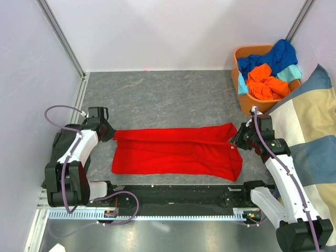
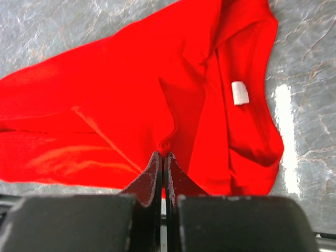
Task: Fold and stack the t-shirts
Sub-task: Fold the other side of the tshirt into a rectangle
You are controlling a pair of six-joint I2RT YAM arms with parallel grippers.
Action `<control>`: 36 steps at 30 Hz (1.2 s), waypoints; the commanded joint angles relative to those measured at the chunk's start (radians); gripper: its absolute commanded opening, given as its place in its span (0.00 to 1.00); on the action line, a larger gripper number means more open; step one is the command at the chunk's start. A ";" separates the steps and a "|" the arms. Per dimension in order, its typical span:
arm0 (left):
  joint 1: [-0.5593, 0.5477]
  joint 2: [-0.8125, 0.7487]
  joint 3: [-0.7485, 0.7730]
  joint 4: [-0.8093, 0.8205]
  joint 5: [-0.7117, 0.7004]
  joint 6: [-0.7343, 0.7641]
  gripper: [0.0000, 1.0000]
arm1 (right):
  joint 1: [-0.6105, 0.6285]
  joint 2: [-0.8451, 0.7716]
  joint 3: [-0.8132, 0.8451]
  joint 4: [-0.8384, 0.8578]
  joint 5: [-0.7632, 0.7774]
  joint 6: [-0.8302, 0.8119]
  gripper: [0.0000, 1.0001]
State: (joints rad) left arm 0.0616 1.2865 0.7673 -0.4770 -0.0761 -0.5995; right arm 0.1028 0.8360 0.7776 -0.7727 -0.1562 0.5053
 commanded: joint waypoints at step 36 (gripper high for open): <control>0.017 -0.138 -0.160 0.009 -0.070 -0.115 0.02 | 0.000 -0.133 -0.078 -0.197 -0.088 -0.007 0.00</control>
State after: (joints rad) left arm 0.0708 1.1893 0.6369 -0.4713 -0.1211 -0.6670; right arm 0.1028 0.7170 0.7029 -0.9440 -0.2394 0.5014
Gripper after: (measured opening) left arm 0.034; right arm 0.018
